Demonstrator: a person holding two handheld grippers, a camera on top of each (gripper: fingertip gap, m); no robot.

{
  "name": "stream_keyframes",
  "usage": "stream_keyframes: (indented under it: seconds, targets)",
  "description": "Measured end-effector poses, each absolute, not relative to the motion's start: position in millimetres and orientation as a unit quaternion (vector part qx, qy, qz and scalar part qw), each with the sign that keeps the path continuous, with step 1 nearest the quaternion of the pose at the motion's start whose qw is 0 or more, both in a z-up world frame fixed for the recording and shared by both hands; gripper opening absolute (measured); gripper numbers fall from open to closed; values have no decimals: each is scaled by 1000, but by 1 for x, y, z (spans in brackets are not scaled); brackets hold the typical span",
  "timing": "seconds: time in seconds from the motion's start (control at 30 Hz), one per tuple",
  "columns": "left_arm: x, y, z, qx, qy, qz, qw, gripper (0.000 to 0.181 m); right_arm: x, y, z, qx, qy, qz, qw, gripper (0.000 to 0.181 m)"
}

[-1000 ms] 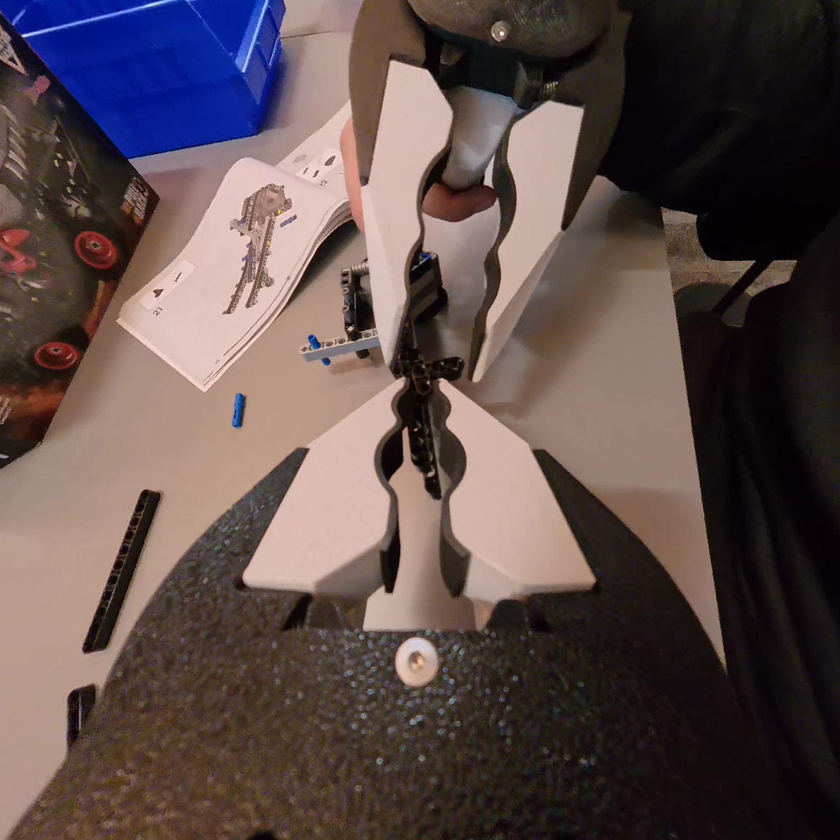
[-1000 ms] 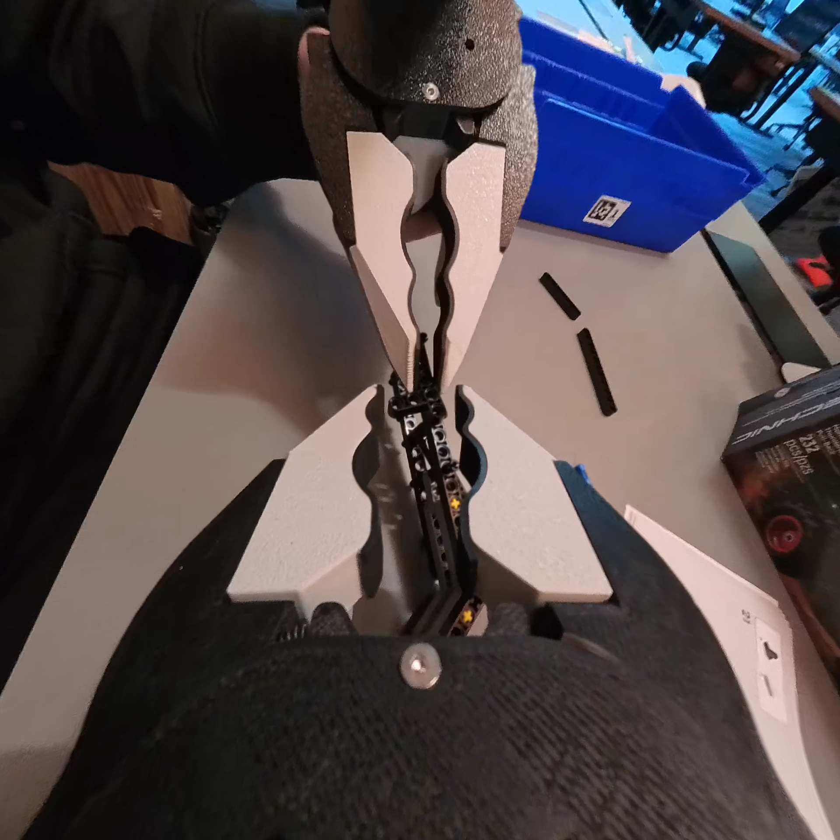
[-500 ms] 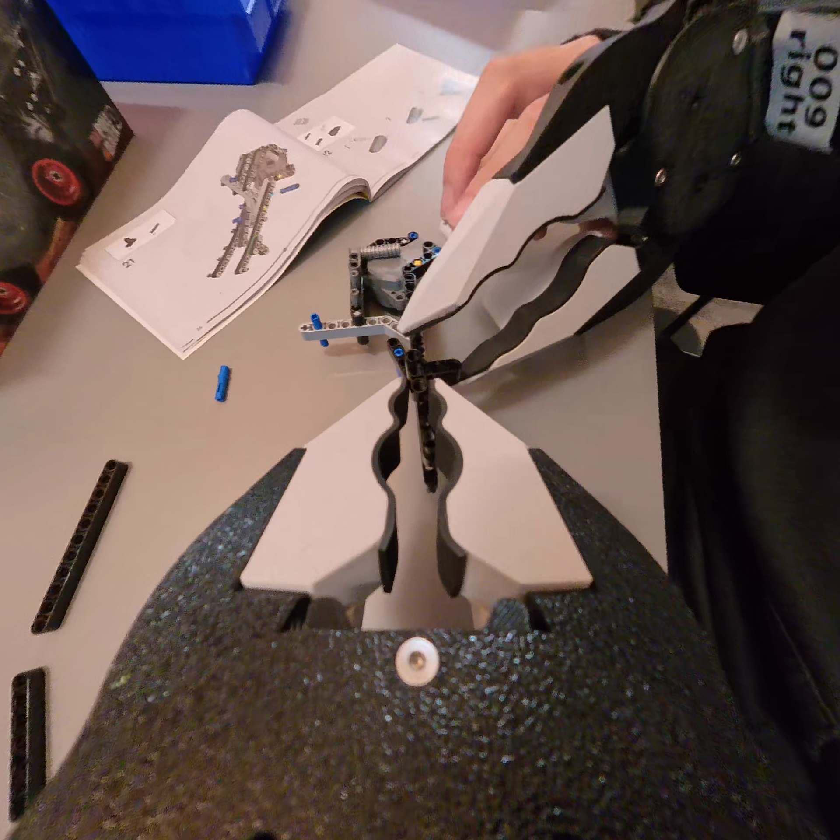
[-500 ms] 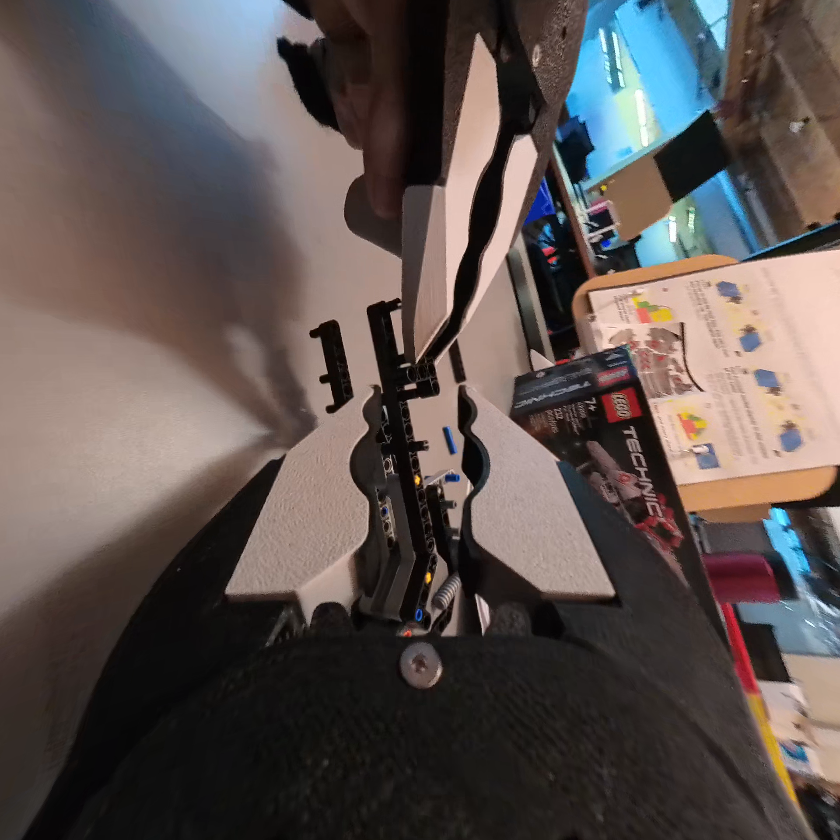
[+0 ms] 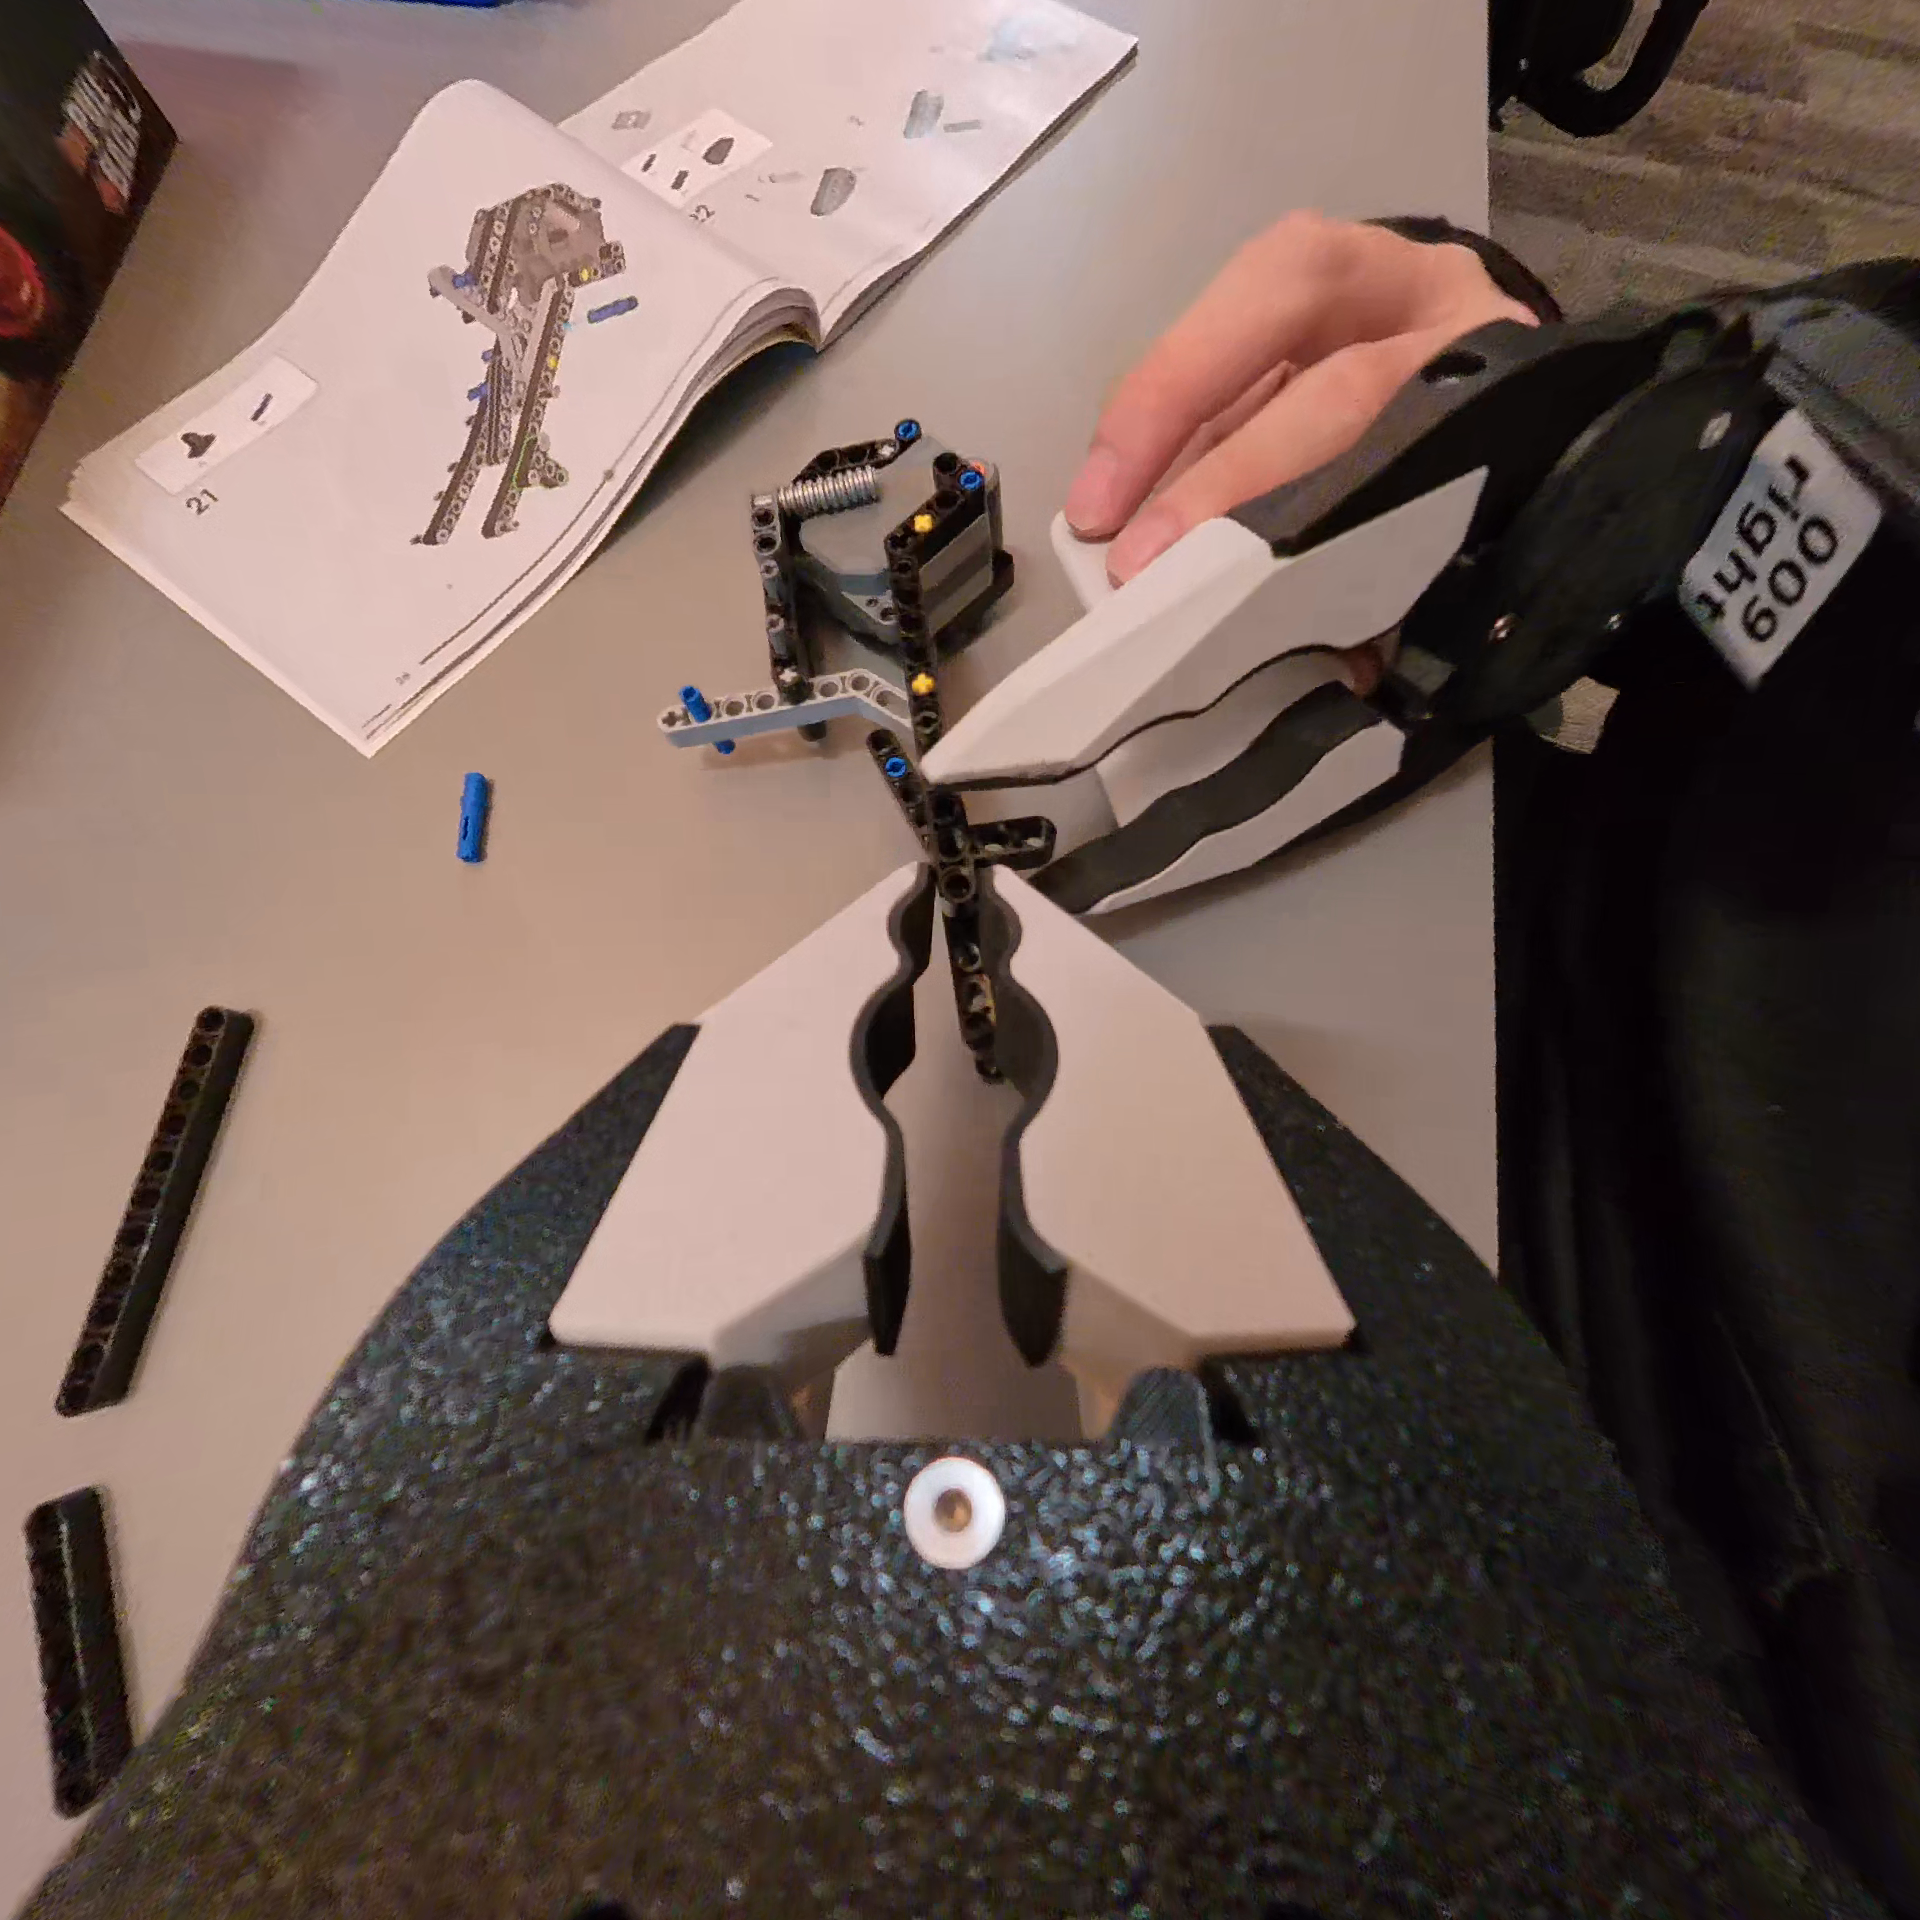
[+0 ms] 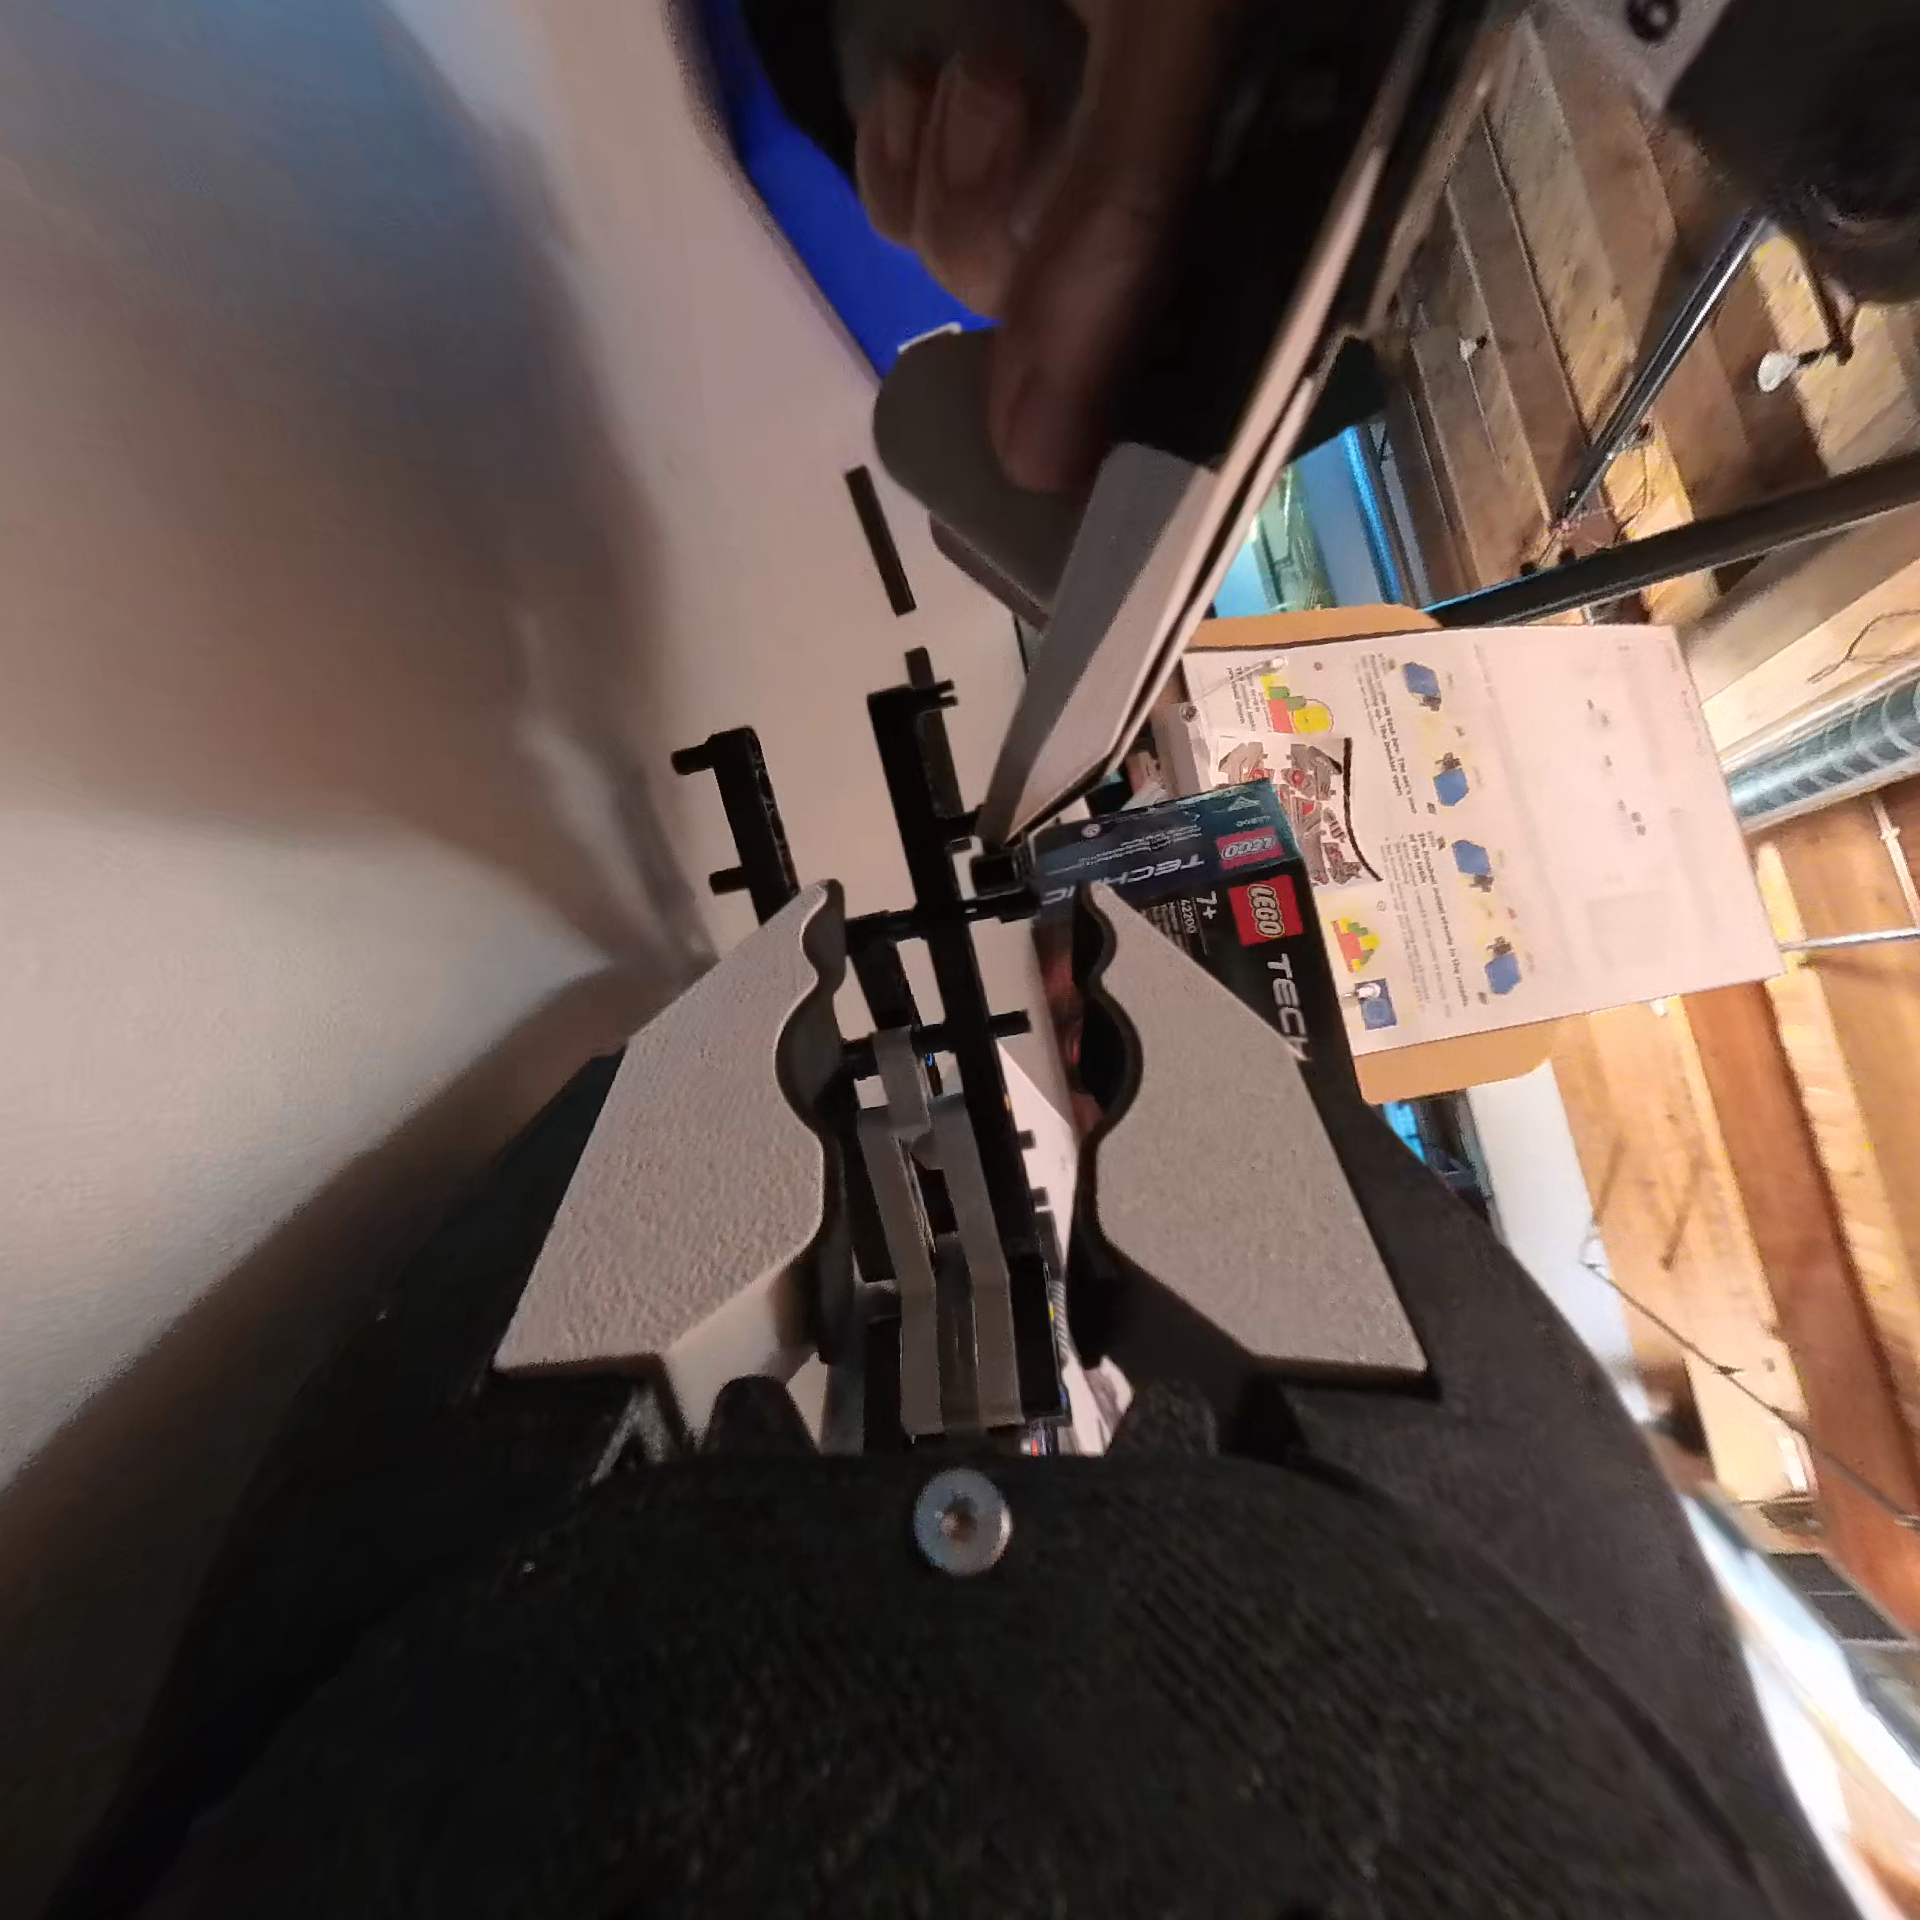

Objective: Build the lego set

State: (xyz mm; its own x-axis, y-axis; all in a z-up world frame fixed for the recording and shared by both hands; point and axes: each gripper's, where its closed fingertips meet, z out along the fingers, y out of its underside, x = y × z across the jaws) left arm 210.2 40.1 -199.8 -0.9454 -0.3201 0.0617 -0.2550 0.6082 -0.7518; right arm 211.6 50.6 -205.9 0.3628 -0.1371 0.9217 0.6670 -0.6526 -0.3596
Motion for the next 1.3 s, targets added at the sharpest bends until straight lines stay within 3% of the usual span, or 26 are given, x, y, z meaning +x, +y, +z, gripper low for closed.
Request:
stream_keyframes:
  seconds: [0.37, 0.87, 0.93, 1.03, 1.2, 1.3]
  targets:
    - [211, 40, -205, -202, 876, -437, -13, 6, 217, 57, -215, -730, -201, -552, 349, 38]
    - [209, 37, -207, -208, 882, -422, 15, 6, 215, 59, -208, -693, -234, -609, 306, 21]
    - [209, 37, -208, -201, 884, -421, 22, 13, 215, 59, -208, -697, -230, -604, 309, 21]
    - [219, 44, -211, -187, 891, -406, 79, 29, 215, 59, -208, -699, -229, -600, 314, 21]
    - [211, 42, -199, -87, 876, -433, 193, 38, 216, 59, -208, -699, -231, -598, 316, 21]
    - [208, 46, -199, -12, 858, -407, 315, 49, 217, 58, -208, -700, -232, -598, 313, 21]
